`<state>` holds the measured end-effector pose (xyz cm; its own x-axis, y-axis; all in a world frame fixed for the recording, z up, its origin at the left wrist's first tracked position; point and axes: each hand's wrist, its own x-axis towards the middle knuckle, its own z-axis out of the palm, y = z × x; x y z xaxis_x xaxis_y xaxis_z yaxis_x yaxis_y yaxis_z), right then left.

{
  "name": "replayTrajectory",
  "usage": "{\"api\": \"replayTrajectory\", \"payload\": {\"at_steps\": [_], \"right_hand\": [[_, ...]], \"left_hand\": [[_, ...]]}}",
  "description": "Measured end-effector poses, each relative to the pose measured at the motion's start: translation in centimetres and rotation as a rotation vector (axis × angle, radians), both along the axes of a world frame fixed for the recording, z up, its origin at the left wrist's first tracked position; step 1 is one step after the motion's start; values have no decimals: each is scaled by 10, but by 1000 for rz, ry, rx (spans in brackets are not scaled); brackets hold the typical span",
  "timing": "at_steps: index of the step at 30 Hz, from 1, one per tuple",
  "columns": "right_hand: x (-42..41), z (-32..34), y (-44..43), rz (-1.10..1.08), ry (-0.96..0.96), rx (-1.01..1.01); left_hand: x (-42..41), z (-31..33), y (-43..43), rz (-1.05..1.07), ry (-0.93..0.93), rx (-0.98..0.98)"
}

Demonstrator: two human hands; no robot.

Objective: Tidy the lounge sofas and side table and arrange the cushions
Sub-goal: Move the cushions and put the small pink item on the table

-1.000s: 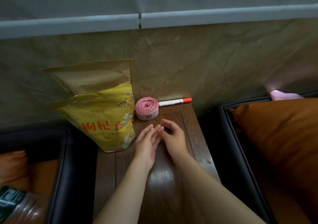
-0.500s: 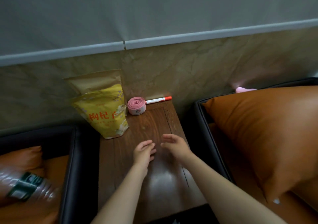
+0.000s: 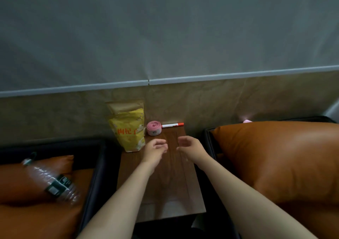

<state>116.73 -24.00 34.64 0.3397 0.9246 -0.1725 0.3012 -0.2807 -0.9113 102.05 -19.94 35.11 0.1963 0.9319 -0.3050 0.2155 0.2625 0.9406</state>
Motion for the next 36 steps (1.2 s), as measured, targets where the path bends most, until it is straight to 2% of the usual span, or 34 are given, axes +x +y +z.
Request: {"api": "replayTrajectory", "payload": {"at_steps": [7, 10, 13, 17, 24, 31, 36], "right_hand": [[-20, 52, -9, 73, -159, 34], [-33, 71, -11, 11, -162, 45], [-59, 84, -11, -55, -125, 44], [-121, 91, -2, 22, -152, 56], [-227, 86, 1, 240, -341, 19], [-272, 99, 10, 224, -329, 63], [-287, 112, 6, 316, -376, 128]], "left_hand": [[-27, 53, 4, -195, 237, 280], [-40, 70, 5, -326, 366, 416], [-65, 80, 3, -400, 369, 455], [-132, 83, 10, -336, 356, 412], [-258, 93, 24, -158, 443, 372], [-313, 103, 12, -169, 492, 396], [-324, 110, 2, -129, 534, 401]]}}
